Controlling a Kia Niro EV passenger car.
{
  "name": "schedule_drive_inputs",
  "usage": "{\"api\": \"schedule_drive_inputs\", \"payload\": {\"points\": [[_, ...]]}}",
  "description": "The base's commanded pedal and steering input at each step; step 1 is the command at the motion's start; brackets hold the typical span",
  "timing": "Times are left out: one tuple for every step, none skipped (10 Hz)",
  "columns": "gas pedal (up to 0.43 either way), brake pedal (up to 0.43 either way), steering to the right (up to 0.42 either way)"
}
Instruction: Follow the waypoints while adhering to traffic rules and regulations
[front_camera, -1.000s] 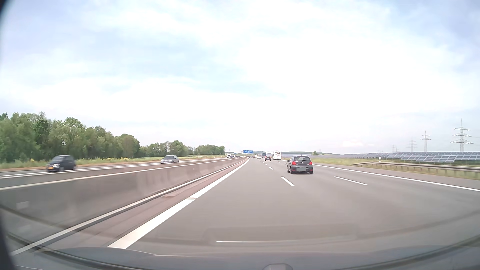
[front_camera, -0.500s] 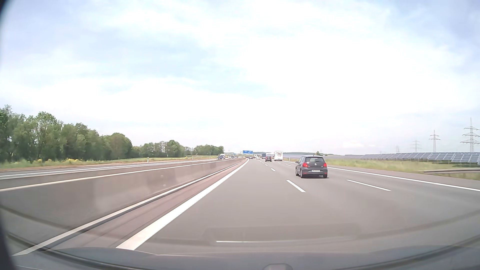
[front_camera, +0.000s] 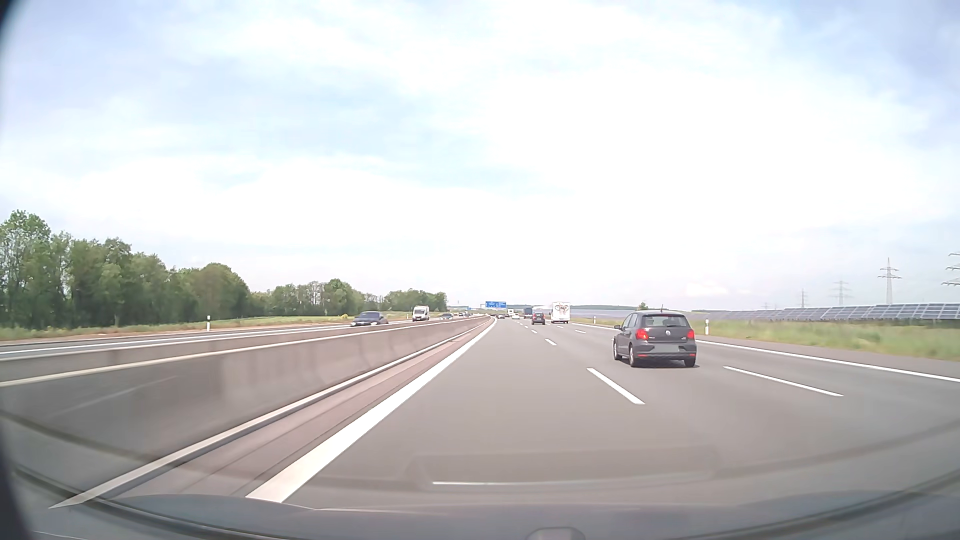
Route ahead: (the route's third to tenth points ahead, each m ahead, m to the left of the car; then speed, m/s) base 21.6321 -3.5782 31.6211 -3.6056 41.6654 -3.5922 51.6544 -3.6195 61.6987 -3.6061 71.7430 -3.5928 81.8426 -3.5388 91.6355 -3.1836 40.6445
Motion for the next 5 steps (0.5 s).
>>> {"api": "schedule_drive_inputs", "payload": {"points": [[0.429,0.0,0.0],[0.441,0.0,-0.002],[0.441,0.0,-0.003],[0.441,0.0,-0.003],[0.449,0.0,-0.003]]}}
